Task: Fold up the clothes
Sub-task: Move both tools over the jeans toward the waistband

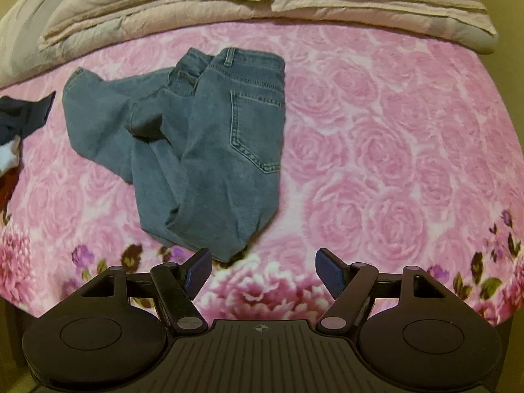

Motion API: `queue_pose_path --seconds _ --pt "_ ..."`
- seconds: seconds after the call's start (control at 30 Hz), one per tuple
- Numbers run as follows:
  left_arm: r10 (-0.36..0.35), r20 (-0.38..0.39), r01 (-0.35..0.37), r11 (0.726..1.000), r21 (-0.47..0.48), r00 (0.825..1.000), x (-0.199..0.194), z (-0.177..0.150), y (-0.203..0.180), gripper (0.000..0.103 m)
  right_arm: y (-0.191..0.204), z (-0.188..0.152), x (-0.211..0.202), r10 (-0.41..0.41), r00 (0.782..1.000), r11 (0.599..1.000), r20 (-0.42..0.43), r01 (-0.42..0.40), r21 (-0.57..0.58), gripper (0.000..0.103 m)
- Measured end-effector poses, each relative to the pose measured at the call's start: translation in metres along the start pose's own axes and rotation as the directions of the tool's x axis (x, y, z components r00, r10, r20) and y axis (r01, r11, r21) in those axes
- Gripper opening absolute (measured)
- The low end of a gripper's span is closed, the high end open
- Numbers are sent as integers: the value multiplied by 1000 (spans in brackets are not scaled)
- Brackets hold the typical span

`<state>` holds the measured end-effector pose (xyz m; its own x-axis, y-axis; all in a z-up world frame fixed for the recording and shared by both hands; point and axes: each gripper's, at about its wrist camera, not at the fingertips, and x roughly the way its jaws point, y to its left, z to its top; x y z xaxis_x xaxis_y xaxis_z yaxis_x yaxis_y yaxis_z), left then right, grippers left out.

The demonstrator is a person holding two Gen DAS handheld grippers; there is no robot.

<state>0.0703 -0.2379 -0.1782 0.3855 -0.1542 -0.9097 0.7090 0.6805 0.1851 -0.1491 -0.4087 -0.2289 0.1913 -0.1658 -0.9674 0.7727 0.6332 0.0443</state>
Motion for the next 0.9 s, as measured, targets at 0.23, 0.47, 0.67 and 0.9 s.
queue_pose_path --seconds 0.23,0.47,0.67,0.9 --pt "28 -26 -28 999 -23 999 12 -11 8 94 -22 -1 22 -14 999 999 -30 15 31 73" --pt "6 -9 -6 1000 -4 1000 54 -4 22 94 -37 7 50 -72 997 994 -29 75 78 73" --pt "-52 -3 52 999 3 999 104 1 32 94 -28 22 81 -83 995 993 45 79 84 73" --pt "-98 -42 97 995 -35 994 165 -2 55 94 10 65 124 -60 987 998 151 56 28 73"
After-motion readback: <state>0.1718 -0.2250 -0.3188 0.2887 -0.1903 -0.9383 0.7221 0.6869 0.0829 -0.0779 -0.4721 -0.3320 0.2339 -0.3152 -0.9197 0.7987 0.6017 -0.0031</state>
